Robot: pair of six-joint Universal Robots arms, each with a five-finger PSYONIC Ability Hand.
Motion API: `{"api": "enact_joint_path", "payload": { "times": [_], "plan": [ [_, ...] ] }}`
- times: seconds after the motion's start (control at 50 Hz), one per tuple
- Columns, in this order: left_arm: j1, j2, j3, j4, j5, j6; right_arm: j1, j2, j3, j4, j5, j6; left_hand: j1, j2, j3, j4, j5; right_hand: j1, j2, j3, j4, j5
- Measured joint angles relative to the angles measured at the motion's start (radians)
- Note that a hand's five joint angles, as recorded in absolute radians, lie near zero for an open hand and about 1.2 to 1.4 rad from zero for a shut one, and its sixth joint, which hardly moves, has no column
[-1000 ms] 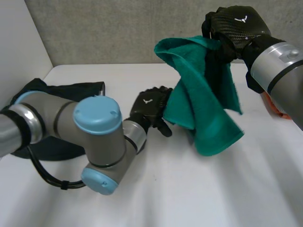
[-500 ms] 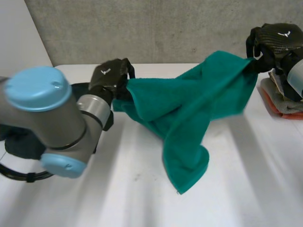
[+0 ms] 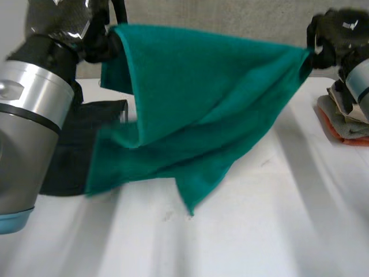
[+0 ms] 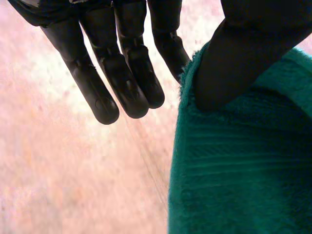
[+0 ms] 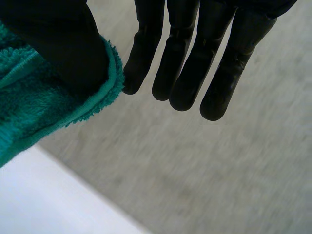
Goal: Fold the laundry.
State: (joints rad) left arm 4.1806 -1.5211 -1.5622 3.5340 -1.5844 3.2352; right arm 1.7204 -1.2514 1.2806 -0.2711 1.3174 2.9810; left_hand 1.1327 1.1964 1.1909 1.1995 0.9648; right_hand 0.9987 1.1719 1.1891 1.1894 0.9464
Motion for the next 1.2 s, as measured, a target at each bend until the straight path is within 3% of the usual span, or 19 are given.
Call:
{"api": "enact_joint_path", "payload": {
  "times": [0.16,0.22,0.28,0.3,0.34,0.38,0.48,0.58,0.82,0.94,1.06,1.2],
  "plan": [
    [-0.041,0.007,-0.007,0.020,-0.001,0.003,0.033,0.086,-0.048,-0.157,-0.015,0.009,0.000,0.000,0.000,0.000,0.002,0.000,0.000,0.000,0.000,0.000],
    [-0.065,-0.036,-0.007,0.019,-0.002,0.004,0.082,0.153,-0.074,-0.142,-0.038,0.006,0.000,0.000,0.000,0.000,0.028,-0.472,-0.513,-0.516,-0.517,-0.450],
    [-0.082,-0.070,-0.003,0.016,-0.003,0.006,0.120,0.203,-0.093,-0.105,-0.050,0.003,0.000,0.000,0.000,0.000,0.028,-0.634,-0.693,-0.692,-0.693,-0.629],
    [-0.088,-0.087,0.000,0.015,-0.003,0.008,0.135,0.225,-0.103,-0.079,-0.048,0.001,0.000,0.000,0.000,0.000,0.028,-0.787,-0.925,-0.934,-0.933,-0.857],
    [-0.094,-0.103,0.006,0.014,-0.004,0.013,0.148,0.247,-0.123,-0.032,-0.027,-0.001,0.000,0.000,0.000,0.000,0.028,-0.799,-0.955,-0.976,-0.958,-0.881],
    [-0.096,-0.107,0.009,0.015,-0.004,0.018,0.152,0.252,-0.133,-0.002,-0.006,-0.002,0.000,0.000,0.000,0.000,0.028,-0.799,-0.955,-0.981,-0.958,-0.881],
    [-0.095,-0.105,0.036,0.017,-0.009,0.078,0.145,0.221,-0.174,0.216,0.137,-0.037,0.000,0.000,0.000,0.000,0.028,-0.799,-0.955,-0.981,-0.958,-0.883],
    [-0.094,-0.101,0.063,0.017,-0.012,0.147,0.112,0.153,-0.138,0.387,0.183,-0.086,0.000,0.000,0.000,0.000,0.028,-0.799,-0.955,-0.981,-0.958,-0.883],
    [-0.094,-0.168,0.117,0.019,-0.013,0.202,0.027,-0.054,0.127,0.576,0.072,-0.078,0.000,0.000,0.000,0.000,0.028,-0.799,-0.955,-0.981,-0.958,-0.883],
    [-0.086,-0.232,0.179,0.016,-0.019,0.211,-0.019,-0.130,0.170,0.592,0.048,-0.074,0.000,0.000,0.000,0.000,0.028,-0.799,-0.955,-0.981,-0.958,-0.883],
    [-0.023,-0.279,0.257,0.018,-0.065,0.292,-0.154,-0.175,0.138,0.530,0.042,-0.091,0.000,0.001,0.001,0.000,0.028,-0.799,-0.955,-0.981,-0.958,-0.883],
    [0.042,-0.317,0.302,0.022,-0.119,0.370,-0.195,-0.155,0.124,0.514,0.042,-0.099,0.000,0.001,0.001,0.000,0.028,-0.799,-0.955,-0.981,-0.958,-0.883]
  ]
}}
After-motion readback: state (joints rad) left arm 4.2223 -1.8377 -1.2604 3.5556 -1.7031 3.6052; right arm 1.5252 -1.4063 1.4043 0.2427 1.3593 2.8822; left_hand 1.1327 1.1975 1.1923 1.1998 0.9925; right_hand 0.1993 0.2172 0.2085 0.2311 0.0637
